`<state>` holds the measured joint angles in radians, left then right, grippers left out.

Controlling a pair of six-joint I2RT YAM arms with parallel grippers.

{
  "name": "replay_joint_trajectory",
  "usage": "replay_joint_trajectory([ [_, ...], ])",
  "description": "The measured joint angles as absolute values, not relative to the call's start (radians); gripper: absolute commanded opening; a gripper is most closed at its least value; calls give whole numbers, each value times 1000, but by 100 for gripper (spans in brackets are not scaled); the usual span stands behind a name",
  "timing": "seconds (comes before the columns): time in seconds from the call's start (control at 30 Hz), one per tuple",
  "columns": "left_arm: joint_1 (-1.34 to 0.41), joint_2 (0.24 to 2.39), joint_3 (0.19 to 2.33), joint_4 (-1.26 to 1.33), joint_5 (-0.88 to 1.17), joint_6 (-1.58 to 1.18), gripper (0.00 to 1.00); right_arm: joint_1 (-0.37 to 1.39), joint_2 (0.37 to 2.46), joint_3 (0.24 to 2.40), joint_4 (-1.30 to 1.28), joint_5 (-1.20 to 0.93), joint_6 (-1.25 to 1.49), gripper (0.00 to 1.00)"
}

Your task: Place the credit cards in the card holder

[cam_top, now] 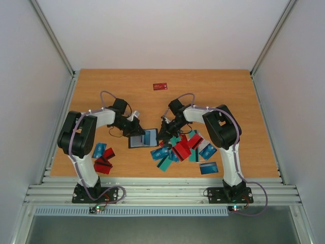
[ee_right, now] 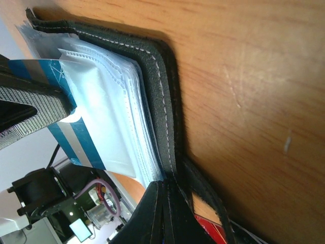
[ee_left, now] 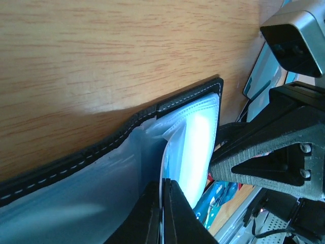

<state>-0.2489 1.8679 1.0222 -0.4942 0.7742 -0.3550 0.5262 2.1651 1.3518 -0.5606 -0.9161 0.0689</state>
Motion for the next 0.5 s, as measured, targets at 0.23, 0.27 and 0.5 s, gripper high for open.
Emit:
replay_joint_trajectory([
  [0.23,-264,1861,1008,-472,731,-422,35,526,2165,1352,-559,-916,70,1],
  [0.27,-266,1854,1008,-480,721,-421,38,526,2165,1352,-558,-916,70,1],
  [0.5,-276,1817,1039,-574,658,-376,53,525,2170,1352,-536,-924,77,1],
])
